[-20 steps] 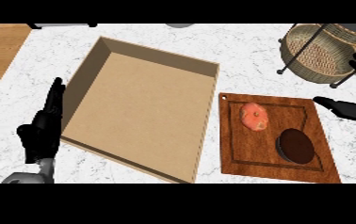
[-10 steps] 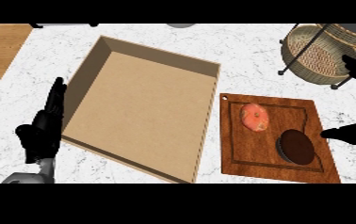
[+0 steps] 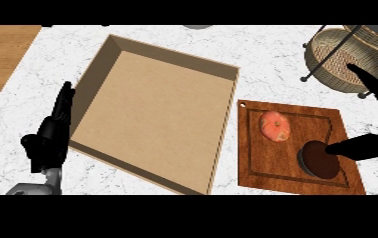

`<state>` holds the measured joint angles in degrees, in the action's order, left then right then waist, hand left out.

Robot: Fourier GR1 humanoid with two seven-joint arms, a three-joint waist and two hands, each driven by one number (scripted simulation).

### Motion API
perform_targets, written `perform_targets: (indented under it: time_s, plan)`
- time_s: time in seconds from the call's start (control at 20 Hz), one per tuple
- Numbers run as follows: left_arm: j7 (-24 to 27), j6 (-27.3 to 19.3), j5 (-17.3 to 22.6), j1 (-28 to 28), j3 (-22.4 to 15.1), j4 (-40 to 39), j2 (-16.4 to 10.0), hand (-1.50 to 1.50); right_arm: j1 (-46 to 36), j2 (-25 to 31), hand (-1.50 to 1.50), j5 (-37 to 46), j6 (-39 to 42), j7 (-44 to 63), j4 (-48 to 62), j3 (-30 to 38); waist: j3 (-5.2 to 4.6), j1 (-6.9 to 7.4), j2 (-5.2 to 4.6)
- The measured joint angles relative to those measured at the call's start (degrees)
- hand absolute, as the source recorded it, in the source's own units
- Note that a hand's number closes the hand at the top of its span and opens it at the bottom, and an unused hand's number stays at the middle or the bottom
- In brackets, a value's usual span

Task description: Pick the squash from the cutting board and place it in the tiered basket

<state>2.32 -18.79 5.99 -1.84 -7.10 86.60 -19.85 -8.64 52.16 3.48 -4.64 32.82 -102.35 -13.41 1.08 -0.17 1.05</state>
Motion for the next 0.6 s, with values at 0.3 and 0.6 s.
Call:
perform_targets:
  time_s: [0.3, 0.6]
  plan:
    - [0.18, 0.38, -0.87, -0.58, 0.06, -0.37, 0.76, 0.0, -1.2, -0.81, -1.5, 7.46, -0.08, 8.58, -2.62, -6.2, 0.1, 0.56, -0.19]
    - [-0.7, 0.58, -1.8, -1.12, 0.01, -0.31, 1.43, 0.0, -3.38, -3.15, -1.5, 12.31, 2.29, 16.85, -2.34, -11.86, 0.17, 1.25, -0.34]
